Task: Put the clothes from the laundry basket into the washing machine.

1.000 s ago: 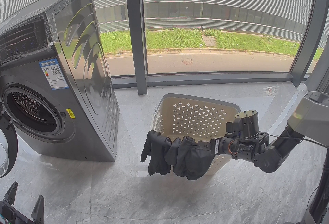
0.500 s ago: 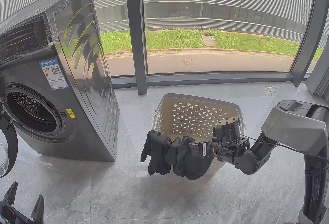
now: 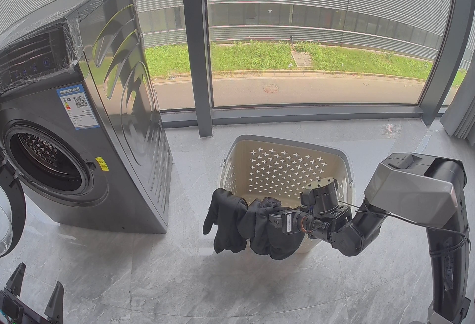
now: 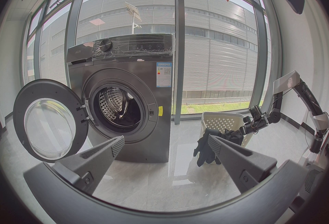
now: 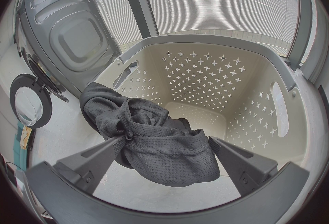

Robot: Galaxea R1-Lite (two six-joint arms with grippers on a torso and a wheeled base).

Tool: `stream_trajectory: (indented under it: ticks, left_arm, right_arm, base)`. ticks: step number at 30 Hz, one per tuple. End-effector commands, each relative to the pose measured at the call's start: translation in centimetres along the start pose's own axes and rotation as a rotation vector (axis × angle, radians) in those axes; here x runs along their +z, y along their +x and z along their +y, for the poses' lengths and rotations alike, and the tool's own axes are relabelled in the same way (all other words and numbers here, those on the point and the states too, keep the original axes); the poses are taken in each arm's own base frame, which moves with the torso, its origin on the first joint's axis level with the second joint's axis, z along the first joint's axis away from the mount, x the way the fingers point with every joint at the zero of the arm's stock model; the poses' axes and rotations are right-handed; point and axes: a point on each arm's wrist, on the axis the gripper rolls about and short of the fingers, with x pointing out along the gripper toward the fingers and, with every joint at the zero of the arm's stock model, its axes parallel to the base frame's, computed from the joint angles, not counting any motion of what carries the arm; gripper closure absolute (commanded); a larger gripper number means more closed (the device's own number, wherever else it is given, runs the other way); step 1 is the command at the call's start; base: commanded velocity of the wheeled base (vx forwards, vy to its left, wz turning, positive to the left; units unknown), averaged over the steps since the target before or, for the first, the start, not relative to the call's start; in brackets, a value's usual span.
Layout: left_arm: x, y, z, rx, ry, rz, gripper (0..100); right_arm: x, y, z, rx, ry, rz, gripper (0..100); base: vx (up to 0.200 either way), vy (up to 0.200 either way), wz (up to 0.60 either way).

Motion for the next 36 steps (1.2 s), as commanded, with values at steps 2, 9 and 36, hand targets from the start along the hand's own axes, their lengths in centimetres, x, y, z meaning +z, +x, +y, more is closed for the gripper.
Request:
stream_trajectory:
  ticks: [2,9,36]
  left_arm:
    - [-0.5,0.0,0.0,0.001,-0.001,0.002,0]
    - [-0.5,0.0,0.0,-0.001,-0.001,0.002,0]
    - [-0.5,0.0,0.0,0.001,-0.001,0.002,0]
  right_arm:
    - [-0.2,0.2,0.0,-0.001,0.000,0.005,0]
    - [-0.4,0.5,0.0,-0.001,0.002,0.006,0]
    - [6.7,-11.3,2.0,0.138,0.070,-0.240,100]
  base:
    - [0.000,0.000,0.00]
    - [0.000,0.000,0.00]
    - [0.000,0.000,0.00]
